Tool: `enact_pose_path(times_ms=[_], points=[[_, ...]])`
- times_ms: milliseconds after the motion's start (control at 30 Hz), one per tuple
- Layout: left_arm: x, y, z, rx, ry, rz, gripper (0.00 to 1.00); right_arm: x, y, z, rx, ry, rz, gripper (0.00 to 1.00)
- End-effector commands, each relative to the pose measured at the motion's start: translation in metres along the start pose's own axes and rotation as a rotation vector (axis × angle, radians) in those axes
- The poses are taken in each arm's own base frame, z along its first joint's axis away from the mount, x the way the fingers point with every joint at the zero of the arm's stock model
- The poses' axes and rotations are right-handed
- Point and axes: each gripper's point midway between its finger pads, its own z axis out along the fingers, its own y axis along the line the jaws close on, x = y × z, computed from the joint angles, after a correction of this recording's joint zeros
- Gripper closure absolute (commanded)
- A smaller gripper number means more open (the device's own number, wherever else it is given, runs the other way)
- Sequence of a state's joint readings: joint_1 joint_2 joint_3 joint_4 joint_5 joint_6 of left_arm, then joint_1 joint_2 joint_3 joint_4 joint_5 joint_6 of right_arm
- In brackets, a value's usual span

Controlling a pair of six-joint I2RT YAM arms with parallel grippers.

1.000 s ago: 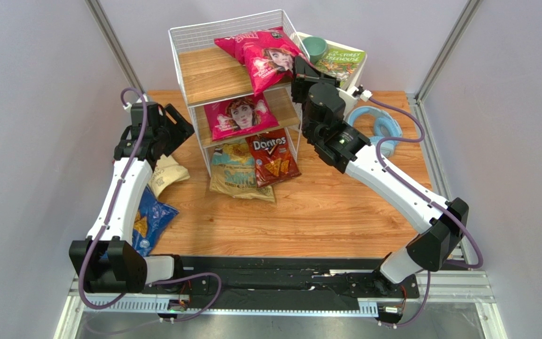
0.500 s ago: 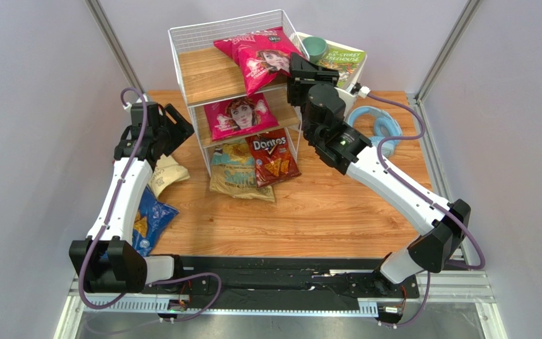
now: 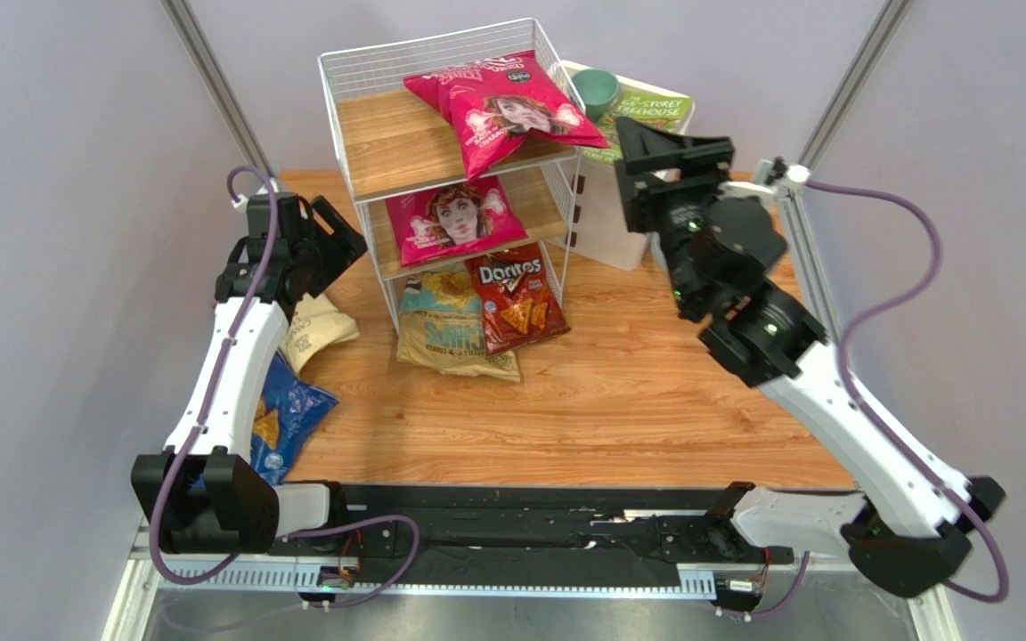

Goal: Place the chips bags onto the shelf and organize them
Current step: Place the potato chip on the shelf, then pick up the potato chip from the center of the board.

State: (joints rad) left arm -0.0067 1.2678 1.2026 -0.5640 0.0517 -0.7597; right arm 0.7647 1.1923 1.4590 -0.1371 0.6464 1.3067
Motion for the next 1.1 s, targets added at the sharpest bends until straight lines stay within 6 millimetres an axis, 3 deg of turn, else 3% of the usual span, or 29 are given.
enact_pose_path(times_ms=[0,100,167,200,233,267,333,400,567,700,767,933,1067], points=[[0.012,0.012,-0.025,-0.076,0.067,-0.003,0.19,-0.039,-0.024,-0.040,0.084,-0.013,-0.192,0.30],[0.011,0.024,-0.047,-0.161,0.038,-0.095,0.19,-0.065,-0.060,-0.060,0.190,-0.054,-0.270,0.31],[0.006,0.031,-0.060,-0.197,-0.012,-0.121,0.19,-0.073,-0.075,-0.063,0.234,-0.047,-0.319,0.32],[0.000,0.044,-0.067,-0.269,-0.054,-0.114,0.18,-0.072,-0.092,-0.065,0.291,0.003,-0.362,0.32],[-0.004,0.050,-0.069,-0.305,-0.070,-0.099,0.18,-0.067,-0.097,-0.064,0.303,0.049,-0.385,0.31],[-0.010,0.060,-0.076,-0.365,-0.093,-0.075,0.16,-0.047,-0.108,-0.064,0.322,0.178,-0.419,0.30],[-0.012,0.077,-0.074,-0.437,-0.081,-0.075,0.16,-0.037,-0.117,-0.061,0.353,0.263,-0.438,0.29],[-0.010,0.093,-0.071,-0.482,-0.073,-0.078,0.16,-0.016,-0.125,-0.059,0.355,0.394,-0.480,0.29],[-0.001,0.127,-0.065,-0.539,-0.060,-0.108,0.14,0.011,-0.145,-0.060,0.357,0.654,-0.480,0.28],[-0.007,0.160,-0.057,-0.544,-0.049,-0.205,0.13,0.019,-0.161,-0.063,0.326,0.765,-0.460,0.29],[-0.012,0.165,-0.057,-0.549,-0.042,-0.204,0.14,0.025,-0.156,-0.066,0.257,0.810,-0.471,0.28],[-0.026,0.188,-0.070,-0.632,-0.065,-0.210,0.13,0.027,-0.181,-0.070,0.270,0.886,-0.463,0.30],[-0.033,0.200,-0.059,-0.587,-0.083,-0.255,0.13,0.036,-0.193,-0.072,0.233,1.006,-0.446,0.32]])
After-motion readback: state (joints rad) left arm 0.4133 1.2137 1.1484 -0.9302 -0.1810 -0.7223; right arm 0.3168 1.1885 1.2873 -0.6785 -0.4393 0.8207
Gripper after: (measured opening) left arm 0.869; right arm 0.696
